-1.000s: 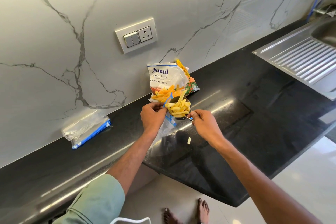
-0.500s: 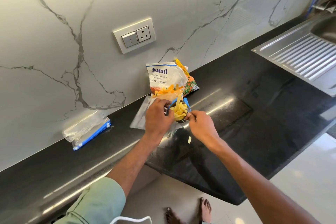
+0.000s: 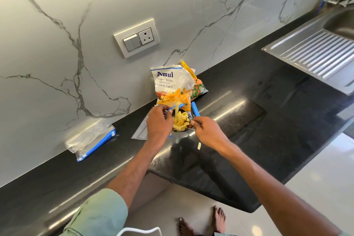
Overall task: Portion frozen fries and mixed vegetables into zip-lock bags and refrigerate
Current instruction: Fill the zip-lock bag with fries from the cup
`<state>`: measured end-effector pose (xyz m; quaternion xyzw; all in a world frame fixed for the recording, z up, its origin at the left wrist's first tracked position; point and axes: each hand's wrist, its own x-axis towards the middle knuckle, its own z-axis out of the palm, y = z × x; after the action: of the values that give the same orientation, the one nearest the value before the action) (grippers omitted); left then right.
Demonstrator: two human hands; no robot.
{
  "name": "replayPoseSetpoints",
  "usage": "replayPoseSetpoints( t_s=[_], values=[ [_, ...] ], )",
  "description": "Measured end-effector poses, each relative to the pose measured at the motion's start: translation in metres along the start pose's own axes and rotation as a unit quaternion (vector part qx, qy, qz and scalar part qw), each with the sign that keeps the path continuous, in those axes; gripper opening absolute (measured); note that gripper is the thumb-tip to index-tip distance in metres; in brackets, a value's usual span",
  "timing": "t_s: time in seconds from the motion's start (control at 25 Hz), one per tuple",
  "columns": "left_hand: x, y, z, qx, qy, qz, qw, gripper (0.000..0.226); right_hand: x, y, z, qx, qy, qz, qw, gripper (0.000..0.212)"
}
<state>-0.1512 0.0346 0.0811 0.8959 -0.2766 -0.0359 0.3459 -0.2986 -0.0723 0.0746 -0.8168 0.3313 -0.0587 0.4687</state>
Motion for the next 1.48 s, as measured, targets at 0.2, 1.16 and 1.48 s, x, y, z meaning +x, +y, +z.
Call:
replayPoseSetpoints(
  t_s=[0.2, 1.16, 1.48],
  values=[
    [0.008, -0.007, -0.018, -0.019, -0.021, 0.028, 0.999, 0.015, 0.001, 0.011, 0.002, 0.110, -0.028, 0.037, 0.993, 0.026],
    [-0.006, 0.002, -0.014, 0.194, -0.073, 0.268, 0.941, 0.020, 0.011, 0.013, -0.005, -0.012, -0.071, -0.017, 0.997, 0.022],
    [-0.007, -0.007, -0.008, 0.140, -0.074, 0.263, 0.952, 0.012, 0.012, 0.015, -0.002, 0.014, -0.073, 0.006, 0.997, 0.024]
  ],
)
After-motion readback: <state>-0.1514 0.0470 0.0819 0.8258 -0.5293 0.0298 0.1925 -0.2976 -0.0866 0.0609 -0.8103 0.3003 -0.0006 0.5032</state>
